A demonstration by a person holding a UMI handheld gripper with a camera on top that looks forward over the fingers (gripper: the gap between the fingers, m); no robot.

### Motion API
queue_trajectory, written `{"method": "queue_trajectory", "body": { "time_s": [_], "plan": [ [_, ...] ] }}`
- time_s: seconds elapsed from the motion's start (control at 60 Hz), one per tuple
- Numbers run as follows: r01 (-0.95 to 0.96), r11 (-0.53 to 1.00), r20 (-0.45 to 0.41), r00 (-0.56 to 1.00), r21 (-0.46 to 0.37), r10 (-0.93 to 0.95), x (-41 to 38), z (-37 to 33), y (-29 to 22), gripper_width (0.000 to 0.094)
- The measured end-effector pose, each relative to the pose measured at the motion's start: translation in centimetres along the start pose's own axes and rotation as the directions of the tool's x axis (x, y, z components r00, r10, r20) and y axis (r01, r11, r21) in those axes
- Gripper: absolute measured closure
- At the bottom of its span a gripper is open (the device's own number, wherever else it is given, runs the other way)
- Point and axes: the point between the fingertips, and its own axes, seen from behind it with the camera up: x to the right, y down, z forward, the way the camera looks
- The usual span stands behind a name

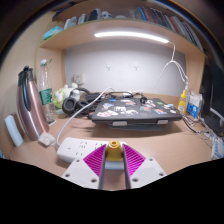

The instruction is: Unplug charger

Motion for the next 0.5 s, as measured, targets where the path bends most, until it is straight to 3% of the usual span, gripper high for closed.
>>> {"method": "queue_trajectory", "body": {
  "time_s": [0.25,0.35,0.417,0.5],
  "plan": [
    [0.043,0.999,0.003,0.999,0.006,-0.043,0.0,0.1,-0.2,0.0736],
    [0.062,0.998,0.005,0.998,0.005,-0.062,0.0,0.0,-0.3,0.0738],
    [0.073,0.993,-0.009,0.997,0.095,-0.072,0.1,-1.4,-3.0,0.0740],
    [0.160,0.956,-0.112,0.984,0.248,-0.136,1.7,-4.2,-8.8,0.0741]
  ]
}}
